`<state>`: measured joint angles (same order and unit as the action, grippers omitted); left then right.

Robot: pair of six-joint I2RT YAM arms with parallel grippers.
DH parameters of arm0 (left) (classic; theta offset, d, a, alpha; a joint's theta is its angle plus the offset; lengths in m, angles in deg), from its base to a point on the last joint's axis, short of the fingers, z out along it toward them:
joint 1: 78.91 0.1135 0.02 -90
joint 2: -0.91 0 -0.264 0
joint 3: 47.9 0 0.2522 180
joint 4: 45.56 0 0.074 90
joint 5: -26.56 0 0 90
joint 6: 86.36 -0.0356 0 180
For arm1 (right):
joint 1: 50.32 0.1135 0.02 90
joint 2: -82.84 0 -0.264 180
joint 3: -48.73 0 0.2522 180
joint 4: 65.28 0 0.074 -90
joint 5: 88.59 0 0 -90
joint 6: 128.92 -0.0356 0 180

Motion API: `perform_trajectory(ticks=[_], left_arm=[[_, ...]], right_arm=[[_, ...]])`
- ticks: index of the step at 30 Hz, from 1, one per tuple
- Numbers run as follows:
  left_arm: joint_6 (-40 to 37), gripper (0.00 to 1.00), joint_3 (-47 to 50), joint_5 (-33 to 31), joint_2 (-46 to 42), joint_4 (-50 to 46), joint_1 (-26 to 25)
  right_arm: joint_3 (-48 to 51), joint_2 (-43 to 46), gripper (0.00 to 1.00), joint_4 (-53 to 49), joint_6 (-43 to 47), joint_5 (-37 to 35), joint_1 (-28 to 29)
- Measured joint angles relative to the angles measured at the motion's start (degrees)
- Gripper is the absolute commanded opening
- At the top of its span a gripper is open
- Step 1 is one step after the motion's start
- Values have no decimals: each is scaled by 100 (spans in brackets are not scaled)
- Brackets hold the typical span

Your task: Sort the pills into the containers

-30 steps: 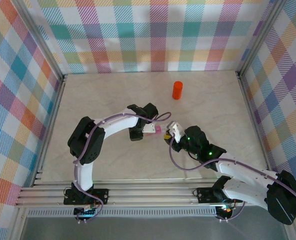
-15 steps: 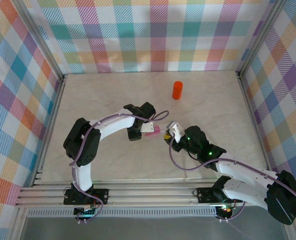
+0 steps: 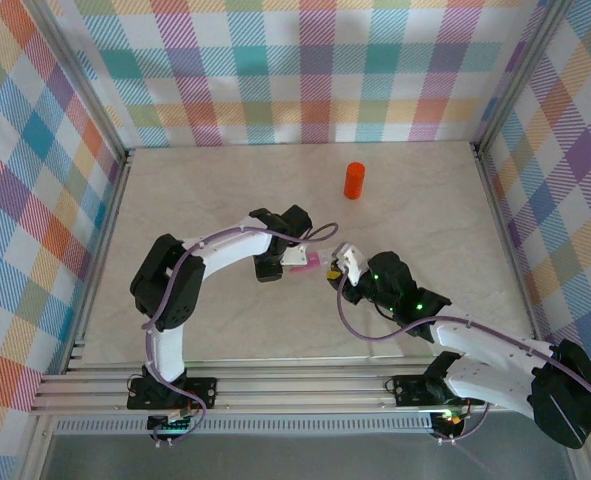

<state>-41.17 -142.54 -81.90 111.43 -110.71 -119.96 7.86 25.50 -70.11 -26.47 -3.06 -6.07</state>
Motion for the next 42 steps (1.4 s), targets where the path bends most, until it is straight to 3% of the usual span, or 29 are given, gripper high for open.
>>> perform_trajectory(ticks=[9, 42], left_arm=[[-4, 0, -234, -310, 236, -105, -55], [-2, 0, -35, -205, 35, -46, -13]], right_arm=[[0, 0, 31, 0, 0, 2, 0], [-33, -188, 31, 0, 0, 48, 0]])
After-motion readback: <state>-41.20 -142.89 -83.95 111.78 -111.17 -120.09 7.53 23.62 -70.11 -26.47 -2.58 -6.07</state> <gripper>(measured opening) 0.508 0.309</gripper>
